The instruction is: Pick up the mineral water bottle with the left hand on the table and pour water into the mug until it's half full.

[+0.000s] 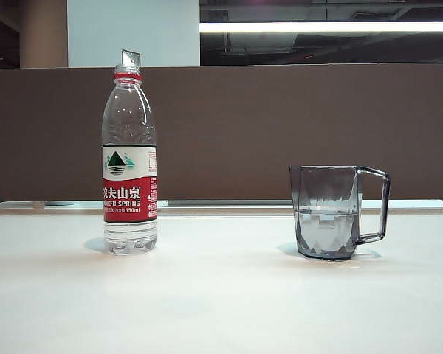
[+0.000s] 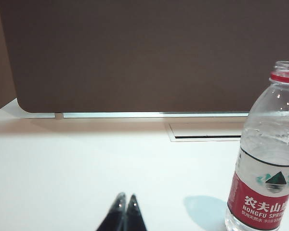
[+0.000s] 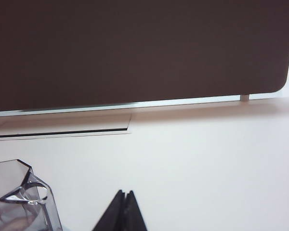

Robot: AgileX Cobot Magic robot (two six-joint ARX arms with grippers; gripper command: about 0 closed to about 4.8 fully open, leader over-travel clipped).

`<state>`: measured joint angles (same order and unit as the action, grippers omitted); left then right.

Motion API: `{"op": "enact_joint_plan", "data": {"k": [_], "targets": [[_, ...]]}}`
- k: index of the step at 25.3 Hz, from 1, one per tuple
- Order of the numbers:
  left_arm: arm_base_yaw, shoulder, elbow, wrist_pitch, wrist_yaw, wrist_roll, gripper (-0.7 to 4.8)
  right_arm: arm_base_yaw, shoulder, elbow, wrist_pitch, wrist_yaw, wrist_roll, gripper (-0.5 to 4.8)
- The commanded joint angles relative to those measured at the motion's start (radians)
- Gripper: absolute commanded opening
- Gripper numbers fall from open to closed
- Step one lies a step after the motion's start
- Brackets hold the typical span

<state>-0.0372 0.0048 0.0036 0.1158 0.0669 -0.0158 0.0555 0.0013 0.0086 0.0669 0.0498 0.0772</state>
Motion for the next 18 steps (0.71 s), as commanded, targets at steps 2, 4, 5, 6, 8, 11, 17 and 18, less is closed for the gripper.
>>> {"op": "enact_joint_plan", "data": {"k": [2, 4, 5, 6, 8, 11, 17, 18], "targets": [[0.0, 0.0, 0.003, 0.013, 0.002, 0.005, -0.05, 0.002, -0.002, -0.004, 0.027, -0.057, -0.002, -0.08], [0.0, 0.0, 0.003, 0.013, 0.001, 0.005, -0.05, 0.002, -0.002, -0.004, 0.027, -0.056, -0.002, -0.08], [0.0, 0.0, 0.003, 0.013, 0.001, 0.005, -0.05, 0.001, -0.002, -0.004, 0.027, -0.04, -0.002, -0.08], [0.0, 0.0, 0.003, 0.013, 0.001, 0.005, -0.05, 0.001, -0.002, -0.004, 0.027, -0.027, -0.002, -0.08], [0.0, 0.0, 0.003, 0.013, 0.001, 0.005, -0.05, 0.001, -0.002, -0.004, 0.026, 0.013, -0.003, -0.08], [0.0, 0.0, 0.003, 0.013, 0.001, 0.004, -0.05, 0.001, -0.002, -0.004, 0.026, 0.044, -0.003, -0.08], [0.0, 0.0, 0.003, 0.013, 0.002, 0.005, -0.05, 0.001, -0.002, -0.004, 0.024, 0.042, -0.003, -0.08], [0.0, 0.0, 0.003, 0.013, 0.001, 0.004, -0.05, 0.001, -0.002, -0.003, 0.023, 0.042, -0.002, -0.08]]}}
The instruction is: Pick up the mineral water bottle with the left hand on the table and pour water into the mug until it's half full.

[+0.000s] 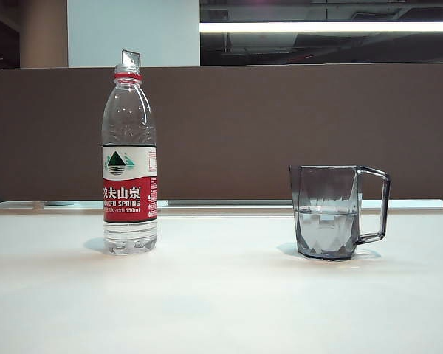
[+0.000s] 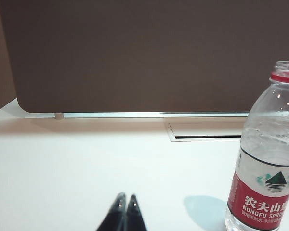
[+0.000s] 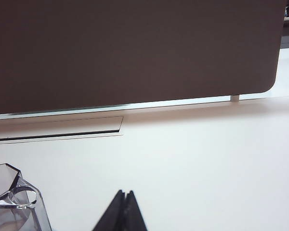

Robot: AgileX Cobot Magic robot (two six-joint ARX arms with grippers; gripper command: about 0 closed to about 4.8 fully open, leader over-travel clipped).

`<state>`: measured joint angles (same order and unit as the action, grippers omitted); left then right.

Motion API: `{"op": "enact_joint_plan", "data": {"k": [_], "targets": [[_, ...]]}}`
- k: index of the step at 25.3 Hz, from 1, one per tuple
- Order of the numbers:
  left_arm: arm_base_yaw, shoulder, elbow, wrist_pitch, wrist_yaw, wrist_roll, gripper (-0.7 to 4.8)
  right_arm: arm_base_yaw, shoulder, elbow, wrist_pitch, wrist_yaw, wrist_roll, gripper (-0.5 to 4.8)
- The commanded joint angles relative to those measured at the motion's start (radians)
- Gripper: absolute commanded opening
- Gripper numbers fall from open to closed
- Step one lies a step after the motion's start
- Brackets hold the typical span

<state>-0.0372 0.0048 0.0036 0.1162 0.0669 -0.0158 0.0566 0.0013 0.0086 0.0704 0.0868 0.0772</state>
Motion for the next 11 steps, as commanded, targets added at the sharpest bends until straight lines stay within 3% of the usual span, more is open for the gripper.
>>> {"op": "enact_joint_plan", "data": {"k": [1, 11], "targets": [[0.0, 0.0, 0.003, 0.013, 0.001, 0.005, -0.05, 0.0, -0.002, -0.003, 0.017, 0.005, -0.002, -0.08], [0.0, 0.0, 0.003, 0.013, 0.001, 0.005, -0.05, 0.0, -0.002, -0.003, 0.012, 0.005, -0.002, -0.08]]}}
